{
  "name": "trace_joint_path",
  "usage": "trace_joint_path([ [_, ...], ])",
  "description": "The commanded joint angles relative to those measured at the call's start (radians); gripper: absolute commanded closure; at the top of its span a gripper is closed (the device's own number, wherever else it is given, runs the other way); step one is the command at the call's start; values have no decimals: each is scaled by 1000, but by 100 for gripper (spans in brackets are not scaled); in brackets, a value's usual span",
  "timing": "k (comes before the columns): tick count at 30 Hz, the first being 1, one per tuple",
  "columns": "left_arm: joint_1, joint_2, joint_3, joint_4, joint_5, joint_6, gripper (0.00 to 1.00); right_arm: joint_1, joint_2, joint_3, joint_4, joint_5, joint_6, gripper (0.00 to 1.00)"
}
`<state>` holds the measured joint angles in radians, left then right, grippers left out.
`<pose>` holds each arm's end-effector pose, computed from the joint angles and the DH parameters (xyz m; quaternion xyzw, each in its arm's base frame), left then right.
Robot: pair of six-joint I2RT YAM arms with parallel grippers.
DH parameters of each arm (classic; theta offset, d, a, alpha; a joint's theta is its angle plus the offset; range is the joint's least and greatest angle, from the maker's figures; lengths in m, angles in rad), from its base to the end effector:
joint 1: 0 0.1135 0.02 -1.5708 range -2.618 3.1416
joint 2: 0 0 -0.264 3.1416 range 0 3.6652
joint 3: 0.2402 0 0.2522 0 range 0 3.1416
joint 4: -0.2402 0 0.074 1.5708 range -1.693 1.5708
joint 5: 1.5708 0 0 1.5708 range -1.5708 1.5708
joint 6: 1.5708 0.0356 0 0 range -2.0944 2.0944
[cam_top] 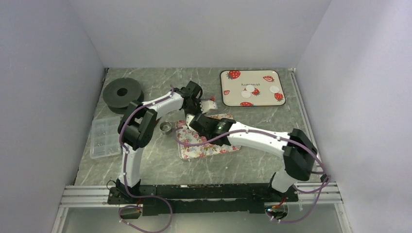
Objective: Roll out the dumpling wrappers from the dough
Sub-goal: Flatten out the dough on the work surface.
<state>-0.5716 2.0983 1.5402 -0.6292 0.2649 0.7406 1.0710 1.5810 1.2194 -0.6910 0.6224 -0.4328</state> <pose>0.3591 -0.2421 0.1623 0.6136 0.7557 -0.1132 0.1992 0.1735 0.2744 0.2575 -0.5712 0.7257 -0.2045 0.3244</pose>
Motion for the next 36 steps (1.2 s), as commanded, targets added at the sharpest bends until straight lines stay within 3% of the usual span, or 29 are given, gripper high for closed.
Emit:
trace_joint_path([
  [1, -14, 124, -86, -115, 10, 2, 100, -32, 43, -97, 209, -33, -80, 100],
  [10, -14, 123, -86, -114, 11, 2, 100, 157, 160, -269, 83, -103, 4, 100],
  [14, -14, 127, -86, -115, 10, 3, 100, 140, 150, -259, 113, -147, -9, 100],
  [21, -14, 125, -90, -112, 8, 5, 100, 58, 220, -216, 163, -86, -72, 100],
  [30, -14, 129, -87, -113, 9, 5, 100, 235, 191, -252, 42, -162, 150, 100],
  [36, -14, 128, -90, -112, 7, 5, 100, 111, 209, -259, 143, -98, 4, 100],
])
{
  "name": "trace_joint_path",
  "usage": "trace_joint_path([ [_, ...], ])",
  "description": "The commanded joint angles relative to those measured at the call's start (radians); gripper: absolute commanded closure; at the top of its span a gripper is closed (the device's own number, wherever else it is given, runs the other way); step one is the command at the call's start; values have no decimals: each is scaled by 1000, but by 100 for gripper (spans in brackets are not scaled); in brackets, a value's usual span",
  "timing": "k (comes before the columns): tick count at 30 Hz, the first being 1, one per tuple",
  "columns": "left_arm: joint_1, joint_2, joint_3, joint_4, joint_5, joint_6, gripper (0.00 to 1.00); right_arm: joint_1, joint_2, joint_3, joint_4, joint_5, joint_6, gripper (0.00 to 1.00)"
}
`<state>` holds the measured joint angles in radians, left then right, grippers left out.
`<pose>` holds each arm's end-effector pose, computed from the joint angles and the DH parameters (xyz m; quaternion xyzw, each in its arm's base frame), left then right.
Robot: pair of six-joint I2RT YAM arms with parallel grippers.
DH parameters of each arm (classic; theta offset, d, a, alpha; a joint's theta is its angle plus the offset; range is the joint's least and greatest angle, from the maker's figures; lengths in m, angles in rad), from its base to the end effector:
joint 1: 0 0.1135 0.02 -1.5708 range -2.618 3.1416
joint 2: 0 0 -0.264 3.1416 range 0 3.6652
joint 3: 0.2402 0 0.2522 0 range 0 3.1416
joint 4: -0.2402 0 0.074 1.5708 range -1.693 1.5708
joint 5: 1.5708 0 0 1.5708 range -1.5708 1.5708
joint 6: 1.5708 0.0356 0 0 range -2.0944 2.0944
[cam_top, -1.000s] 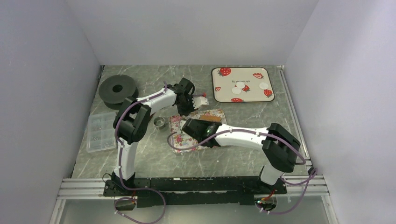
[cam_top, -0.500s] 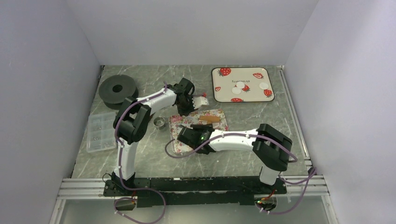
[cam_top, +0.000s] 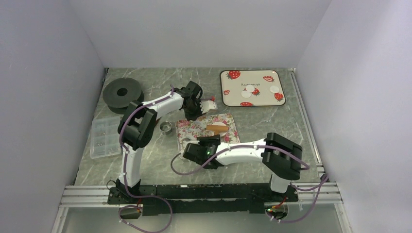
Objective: Roll out the dumpling wrappers from the dough
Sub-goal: Flatten out the dough on the work surface.
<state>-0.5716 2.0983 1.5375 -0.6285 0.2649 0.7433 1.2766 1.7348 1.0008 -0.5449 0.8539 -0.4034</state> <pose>0.3588 -0.2419 0.1616 0.6146 0.7551 -0.1131 0.1984 0.1165 0.2920 0.1611 -0.6304 0.6459 -0.3153 0.2932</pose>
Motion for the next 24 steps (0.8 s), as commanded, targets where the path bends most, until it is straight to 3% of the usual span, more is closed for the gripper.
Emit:
trace_joint_path([
  [1, -14, 127, -86, -114, 7, 2, 100, -128, 56, -37, 22, -318, -55, 100],
  [6, -14, 124, -87, -112, 2, 3, 100, -163, 81, -11, 25, -292, -69, 100],
  [15, -13, 131, -88, -107, -1, 5, 100, 55, 20, -70, -99, -447, 131, 100],
  [24, -14, 125, -90, -109, -9, 5, 100, -145, 50, -71, -2, -392, -55, 100],
])
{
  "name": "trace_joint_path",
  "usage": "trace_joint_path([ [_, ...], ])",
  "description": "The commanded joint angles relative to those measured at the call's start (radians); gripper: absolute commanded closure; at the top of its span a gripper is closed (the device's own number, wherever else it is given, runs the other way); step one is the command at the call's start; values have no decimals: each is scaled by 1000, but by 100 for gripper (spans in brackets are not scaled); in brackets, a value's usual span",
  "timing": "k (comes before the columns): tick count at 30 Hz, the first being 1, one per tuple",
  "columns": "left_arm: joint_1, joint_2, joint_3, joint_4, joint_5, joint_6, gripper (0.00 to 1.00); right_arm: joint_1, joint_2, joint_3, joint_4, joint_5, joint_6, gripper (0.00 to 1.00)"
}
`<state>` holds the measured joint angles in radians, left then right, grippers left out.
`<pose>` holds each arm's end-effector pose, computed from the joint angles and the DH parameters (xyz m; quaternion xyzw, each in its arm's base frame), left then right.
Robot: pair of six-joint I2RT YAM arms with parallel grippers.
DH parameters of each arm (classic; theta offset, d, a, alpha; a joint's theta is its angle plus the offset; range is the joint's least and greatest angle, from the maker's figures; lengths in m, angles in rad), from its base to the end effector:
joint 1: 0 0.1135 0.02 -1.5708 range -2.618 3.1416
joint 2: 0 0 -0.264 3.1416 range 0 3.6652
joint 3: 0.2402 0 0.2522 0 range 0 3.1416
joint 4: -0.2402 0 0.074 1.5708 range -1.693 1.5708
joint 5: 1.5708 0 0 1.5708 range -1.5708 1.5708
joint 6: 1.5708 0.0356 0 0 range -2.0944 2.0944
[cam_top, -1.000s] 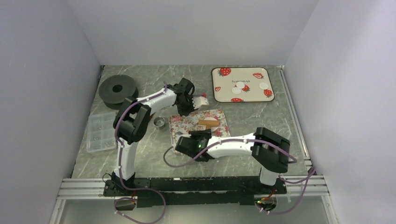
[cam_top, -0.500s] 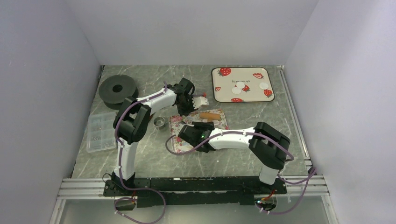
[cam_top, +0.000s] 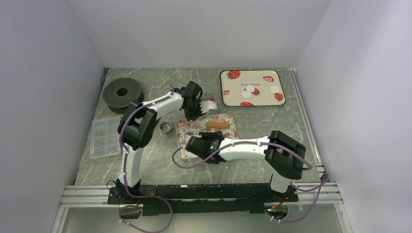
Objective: Roll out the dumpling wrappers from the dough
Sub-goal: Flatten out the dough on the work surface.
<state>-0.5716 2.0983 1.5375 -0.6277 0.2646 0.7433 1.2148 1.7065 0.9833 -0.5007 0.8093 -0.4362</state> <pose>0.3588 -0.2419 0.1616 0.6146 0.7550 -0.1129 0.1987 0.1331 0.2840 0.1652 -0.6193 0.6640 -0.2986 0.2940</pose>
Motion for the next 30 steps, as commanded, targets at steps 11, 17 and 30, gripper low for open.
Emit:
trace_joint_path([
  [11, -14, 123, -92, -109, -13, 7, 100, 136, 62, -24, -192, -500, 200, 100],
  [17, -13, 117, -97, -104, -22, 9, 100, -11, 53, -39, -160, -474, 122, 100],
  [30, -11, 121, -98, -98, -18, 11, 100, 99, 110, 5, -197, -613, 208, 100],
])
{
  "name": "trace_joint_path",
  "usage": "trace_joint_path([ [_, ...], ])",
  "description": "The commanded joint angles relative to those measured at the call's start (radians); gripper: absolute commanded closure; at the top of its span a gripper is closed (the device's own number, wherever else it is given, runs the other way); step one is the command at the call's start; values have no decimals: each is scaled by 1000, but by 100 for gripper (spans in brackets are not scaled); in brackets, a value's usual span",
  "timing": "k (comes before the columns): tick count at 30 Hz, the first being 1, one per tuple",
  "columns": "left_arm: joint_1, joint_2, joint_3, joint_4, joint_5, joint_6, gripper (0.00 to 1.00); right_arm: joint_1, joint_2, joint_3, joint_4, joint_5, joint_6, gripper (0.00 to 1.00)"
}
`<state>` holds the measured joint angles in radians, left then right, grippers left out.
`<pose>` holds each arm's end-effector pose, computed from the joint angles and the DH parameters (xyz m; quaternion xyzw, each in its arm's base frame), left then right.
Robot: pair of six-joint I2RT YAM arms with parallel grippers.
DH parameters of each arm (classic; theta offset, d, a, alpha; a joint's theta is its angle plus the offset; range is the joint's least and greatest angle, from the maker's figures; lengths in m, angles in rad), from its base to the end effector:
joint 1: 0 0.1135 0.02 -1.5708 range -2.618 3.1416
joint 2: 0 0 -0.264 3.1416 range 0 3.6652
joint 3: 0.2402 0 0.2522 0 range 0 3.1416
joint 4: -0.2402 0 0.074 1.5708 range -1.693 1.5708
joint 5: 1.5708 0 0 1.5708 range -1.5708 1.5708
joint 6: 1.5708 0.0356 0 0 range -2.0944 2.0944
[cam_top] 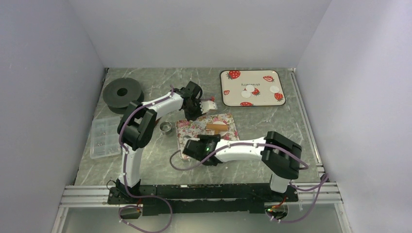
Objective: Roll out the dumpling wrappers from the dough
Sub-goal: Flatten out the dough on the work surface.
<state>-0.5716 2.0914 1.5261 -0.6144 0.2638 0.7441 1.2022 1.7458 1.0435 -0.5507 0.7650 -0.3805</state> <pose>0.3580 -0.2413 0.1618 0.6148 0.7539 -0.1119 0.2030 0.1393 0.2923 0.1663 -0.6101 0.6859 -0.2792 0.2818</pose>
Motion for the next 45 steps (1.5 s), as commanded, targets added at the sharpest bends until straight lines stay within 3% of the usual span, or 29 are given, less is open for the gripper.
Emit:
trace_joint_path([
  [1, -12, 130, -85, -111, -17, 11, 100, 127, 69, -42, -160, -613, 171, 100],
  [4, -13, 134, -81, -114, -15, 8, 100, 129, 57, -27, -178, -660, 197, 100],
  [9, -10, 128, -82, -114, -12, 5, 100, -33, 104, -68, -154, -611, 187, 100],
  [13, -13, 122, -85, -111, -11, 3, 100, -80, 122, -15, -166, -539, 197, 100],
  [21, -12, 118, -88, -109, -14, 6, 100, 128, 165, 46, -233, -686, 295, 100],
  [28, -12, 124, -83, -110, -8, 6, 100, 147, 56, 92, -275, -756, 363, 100],
  [39, -13, 116, -82, -114, -9, 4, 100, 101, -191, 415, -472, -460, 275, 100],
  [45, -11, 114, -86, -111, -17, 10, 100, -10, -264, 339, -487, -267, 137, 100],
])
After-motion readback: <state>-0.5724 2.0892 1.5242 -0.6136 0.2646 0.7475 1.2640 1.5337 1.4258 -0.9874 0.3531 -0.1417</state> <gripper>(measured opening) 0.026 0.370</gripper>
